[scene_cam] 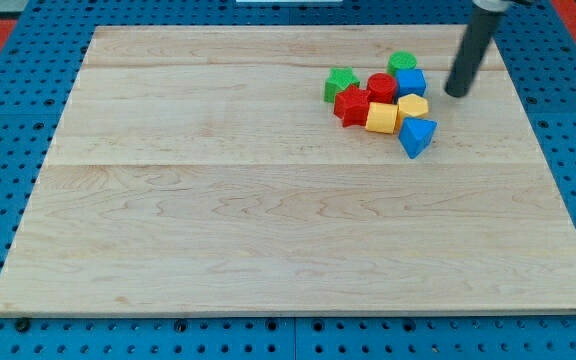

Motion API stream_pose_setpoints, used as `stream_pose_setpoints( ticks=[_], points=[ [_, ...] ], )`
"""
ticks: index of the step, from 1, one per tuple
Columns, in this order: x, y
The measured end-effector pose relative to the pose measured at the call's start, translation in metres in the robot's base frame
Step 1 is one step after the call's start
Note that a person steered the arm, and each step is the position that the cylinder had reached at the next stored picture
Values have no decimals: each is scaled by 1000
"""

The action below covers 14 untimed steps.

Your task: Move the green blocks on the either side of the red star

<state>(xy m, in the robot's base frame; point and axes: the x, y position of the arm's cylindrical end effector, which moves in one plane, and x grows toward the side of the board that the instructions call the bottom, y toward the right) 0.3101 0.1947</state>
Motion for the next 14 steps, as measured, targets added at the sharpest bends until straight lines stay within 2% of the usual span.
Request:
stream_pose_setpoints(
  ticks=[1, 2, 3, 4, 5, 6, 7, 8, 10, 11, 12, 13, 14],
  points=[
    [-35, -1],
    [-13, -59],
    [1, -54],
    [-5, -69],
    [-20, -82],
    [-59, -97],
    [-2, -124],
    [11, -136],
    [38, -217],
    [45, -177],
    [65, -249],
    [78, -247],
    [117, -242]
  ],
)
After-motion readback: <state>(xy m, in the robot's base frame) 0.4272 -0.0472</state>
